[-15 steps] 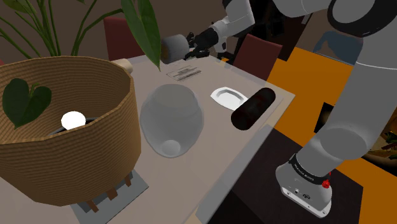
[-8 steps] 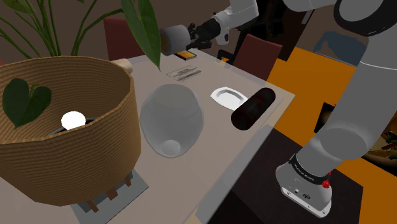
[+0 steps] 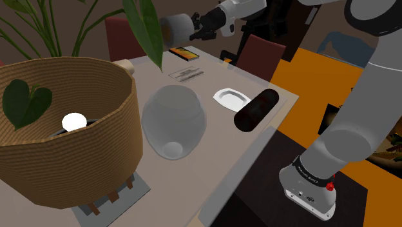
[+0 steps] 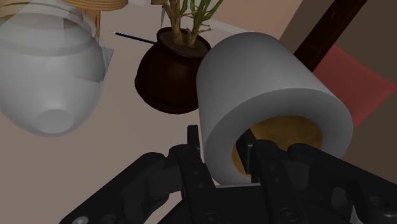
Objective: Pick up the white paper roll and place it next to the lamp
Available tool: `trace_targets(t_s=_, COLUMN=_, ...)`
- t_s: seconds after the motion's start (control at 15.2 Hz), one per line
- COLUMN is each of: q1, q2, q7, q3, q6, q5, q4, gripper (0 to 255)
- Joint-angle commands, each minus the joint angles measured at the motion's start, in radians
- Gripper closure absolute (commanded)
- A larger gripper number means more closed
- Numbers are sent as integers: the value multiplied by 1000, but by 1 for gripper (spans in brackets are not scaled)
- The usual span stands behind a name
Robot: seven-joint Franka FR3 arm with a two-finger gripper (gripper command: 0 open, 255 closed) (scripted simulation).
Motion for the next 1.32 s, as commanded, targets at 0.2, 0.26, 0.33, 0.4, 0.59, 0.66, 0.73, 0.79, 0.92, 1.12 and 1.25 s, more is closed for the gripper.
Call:
trace_targets(t_s=0.2, q1=-2, q2=-12, q7=51, q3=-1, q6=-24, q5=-4, q4=46, gripper=255)
trace_targets(t_s=0.26, q1=-3, q2=-14, q7=61, q3=-1, q6=-29, q5=-5, q4=54, gripper=255)
trace_targets(t_s=0.33, q1=-3, q2=-16, q7=71, q3=-2, q6=-34, q5=-6, q4=63, gripper=255)
trace_targets(t_s=0.4, q1=-3, q2=-18, q7=81, q3=-2, q6=-39, q5=-6, q4=72, gripper=255)
trace_targets(t_s=0.59, q1=-5, q2=-23, q7=110, q3=-3, q6=-53, q5=-8, q4=100, gripper=255)
trace_targets(t_s=0.66, q1=-5, q2=-24, q7=120, q3=-3, q6=-58, q5=-8, q4=110, gripper=255)
trace_targets(t_s=0.73, q1=-6, q2=-25, q7=130, q3=-3, q6=-63, q5=-9, q4=120, gripper=255)
trace_targets(t_s=0.79, q1=-7, q2=-26, q7=140, q3=-3, q6=-68, q5=-9, q4=130, gripper=255)
trace_targets(t_s=0.92, q1=-8, q2=-27, q7=160, q3=-4, q6=-78, q5=-9, q4=152, gripper=255)
trace_targets(t_s=1.12, q1=-10, q2=-27, q7=191, q3=-4, q6=-93, q5=-9, q4=186, gripper=255)
trace_targets(t_s=1.25, q1=-11, q2=-26, q7=211, q3=-5, q6=-104, q5=-8, q4=210, gripper=255)
